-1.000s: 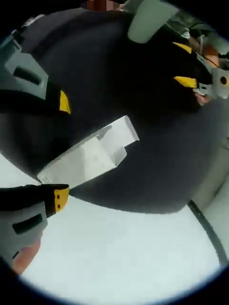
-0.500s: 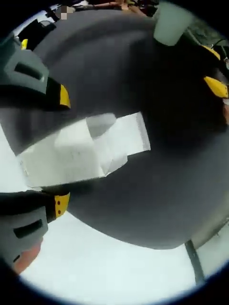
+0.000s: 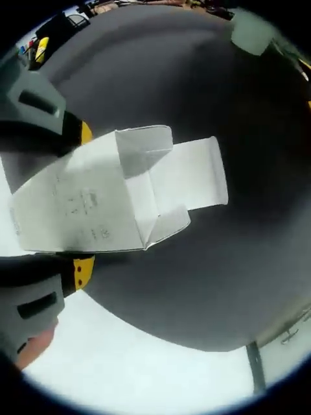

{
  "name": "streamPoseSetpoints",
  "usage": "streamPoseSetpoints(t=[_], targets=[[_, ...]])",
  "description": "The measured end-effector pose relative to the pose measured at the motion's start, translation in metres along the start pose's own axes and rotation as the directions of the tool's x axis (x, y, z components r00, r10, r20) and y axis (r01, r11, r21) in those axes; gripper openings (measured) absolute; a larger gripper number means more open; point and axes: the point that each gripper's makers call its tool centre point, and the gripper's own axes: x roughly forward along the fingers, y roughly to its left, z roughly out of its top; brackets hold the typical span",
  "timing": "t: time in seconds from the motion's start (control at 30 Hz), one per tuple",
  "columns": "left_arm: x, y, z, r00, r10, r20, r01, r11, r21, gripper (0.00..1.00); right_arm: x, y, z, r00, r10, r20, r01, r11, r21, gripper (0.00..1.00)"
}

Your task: Assemble the cup parts correctly, then place the assembled cup into the box.

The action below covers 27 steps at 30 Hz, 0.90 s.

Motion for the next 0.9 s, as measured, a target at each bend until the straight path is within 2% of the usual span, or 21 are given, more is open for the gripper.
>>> streamPoseSetpoints(t=[0.13,0.23,0.33,0.43,0.5,0.6,0.67,0.7,0.77,0.83,0.9], targets=[[0.000,0.001,-0.001,1.000,0.006,-0.002,-0.006,1.000,-0.001,0.40,-0.009,-0.009,0.001,0.996,-0.073,0.060,0.063,0.986,0.158,0.52],[-0.001,0.002,0.000,1.000,0.013,0.004,-0.013,1.000,-0.005,0.40,-0.020,-0.017,-0.002,0.987,-0.130,0.094,0.107,0.970,0.217,0.52],[-0.002,0.005,0.002,1.000,0.022,0.015,-0.022,1.000,-0.014,0.39,-0.032,-0.020,-0.005,0.974,-0.177,0.142,0.122,0.936,0.329,0.51],[-0.002,0.006,0.003,0.999,0.026,0.018,-0.026,0.999,-0.020,0.38,-0.051,-0.019,-0.006,0.951,-0.241,0.193,0.137,0.889,0.438,0.51],[-0.002,0.006,0.002,1.000,0.027,0.013,-0.026,1.000,-0.015,0.38,-0.062,-0.019,-0.009,0.940,-0.269,0.209,0.139,0.862,0.488,0.51],[-0.002,0.007,0.001,1.000,0.028,0.011,-0.028,1.000,-0.015,0.38,-0.079,-0.019,-0.014,0.926,-0.315,0.208,0.169,0.839,0.518,0.51],[-0.004,0.008,0.002,0.999,0.029,0.014,-0.029,0.999,-0.017,0.38,-0.096,-0.018,-0.011,0.902,-0.380,0.206,0.212,0.804,0.556,0.51],[-0.004,0.008,0.002,0.999,0.029,0.016,-0.028,0.999,-0.017,0.37,-0.105,-0.020,-0.012,0.891,-0.403,0.211,0.220,0.789,0.574,0.50],[-0.005,0.009,0.002,0.999,0.031,0.014,-0.031,0.999,-0.018,0.37,-0.121,-0.021,-0.006,0.859,-0.454,0.235,0.220,0.743,0.632,0.50],[-0.006,0.010,0.001,0.999,0.034,0.011,-0.033,0.999,-0.017,0.37,-0.137,-0.019,0.000,0.820,-0.511,0.258,0.227,0.704,0.673,0.50],[-0.006,0.011,0.001,0.999,0.033,0.011,-0.033,0.999,-0.017,0.37,-0.153,-0.020,0.001,0.768,-0.582,0.267,0.231,0.640,0.732,0.50]])
